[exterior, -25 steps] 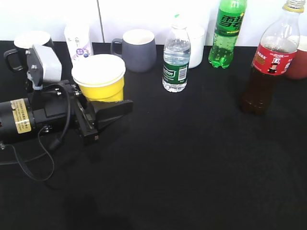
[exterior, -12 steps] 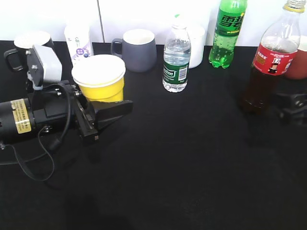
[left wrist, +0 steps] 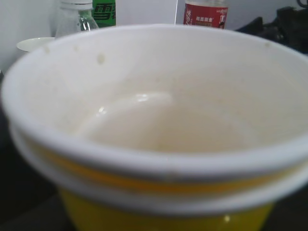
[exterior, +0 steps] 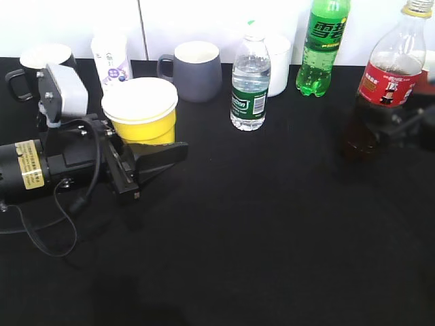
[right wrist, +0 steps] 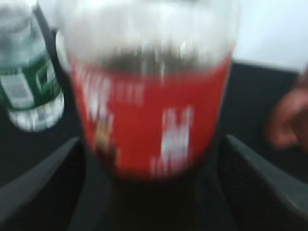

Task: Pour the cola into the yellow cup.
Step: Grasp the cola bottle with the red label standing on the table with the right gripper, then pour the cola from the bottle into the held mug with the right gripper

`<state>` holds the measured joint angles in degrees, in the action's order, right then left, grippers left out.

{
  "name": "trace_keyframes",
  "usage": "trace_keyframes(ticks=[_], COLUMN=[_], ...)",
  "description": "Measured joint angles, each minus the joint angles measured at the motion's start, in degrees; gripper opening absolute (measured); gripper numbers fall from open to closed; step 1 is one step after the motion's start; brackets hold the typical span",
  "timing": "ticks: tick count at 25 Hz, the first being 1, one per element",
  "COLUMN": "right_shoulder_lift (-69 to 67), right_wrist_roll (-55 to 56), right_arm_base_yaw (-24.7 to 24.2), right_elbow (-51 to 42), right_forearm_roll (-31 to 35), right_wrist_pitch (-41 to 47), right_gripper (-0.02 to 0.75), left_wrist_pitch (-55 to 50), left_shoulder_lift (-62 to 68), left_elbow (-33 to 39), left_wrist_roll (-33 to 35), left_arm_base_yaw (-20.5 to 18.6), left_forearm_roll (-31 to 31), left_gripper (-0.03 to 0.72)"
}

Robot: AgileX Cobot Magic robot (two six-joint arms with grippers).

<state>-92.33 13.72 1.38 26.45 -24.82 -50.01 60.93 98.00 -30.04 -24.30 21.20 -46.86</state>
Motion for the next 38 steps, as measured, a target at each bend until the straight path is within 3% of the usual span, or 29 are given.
trace_keyframes(ticks=[7, 13, 21, 23, 28, 31, 36, 38], right_shoulder_lift=[-7.29, -8.05, -8.05, -5.29, 7.56, 10.19, 11.22, 11.35], right_wrist_roll=[-0.03, -0.03, 0.07, 0.09, -0.60, -7.31, -16.76, -25.52], right_arm_base_yaw=[0.00, 0.00, 0.00, 0.00, 0.00, 0.00, 0.06, 0.06], right_elbow=[5.01, 6.04, 6.04, 5.98, 5.98, 5.94, 5.94, 5.94], right_forearm_roll=[0.00, -0.22, -0.47, -3.39, -13.33, -17.95, -18.87, -18.87], right_wrist_pitch=[-6.66, -7.19, -7.27, -5.35, 1.60, 2.26, 1.35, 0.81], right_gripper=[0.647, 0.495, 0.495, 0.495, 0.495, 0.495, 0.495, 0.495], left_wrist_pitch=[-0.05, -0.16, -0.22, -0.27, -6.97, -11.37, -15.07, -15.19], left_shoulder_lift=[0.00, 0.00, 0.00, 0.00, 0.00, 0.43, 4.91, 6.88], left_elbow=[0.00, 0.00, 0.00, 0.00, -5.99, -11.61, -18.19, -19.36], left_wrist_roll=[0.00, 0.00, 0.00, 0.00, -1.60, -1.84, -1.95, -2.00], left_arm_base_yaw=[0.00, 0.00, 0.00, 0.30, 9.00, 13.15, 19.48, 21.32], left_forearm_roll=[0.00, 0.00, -0.24, -2.33, -1.96, 0.07, 3.34, 4.86], left_gripper=[0.433, 0.433, 0.432, 0.432, 0.432, 0.432, 0.431, 0.431])
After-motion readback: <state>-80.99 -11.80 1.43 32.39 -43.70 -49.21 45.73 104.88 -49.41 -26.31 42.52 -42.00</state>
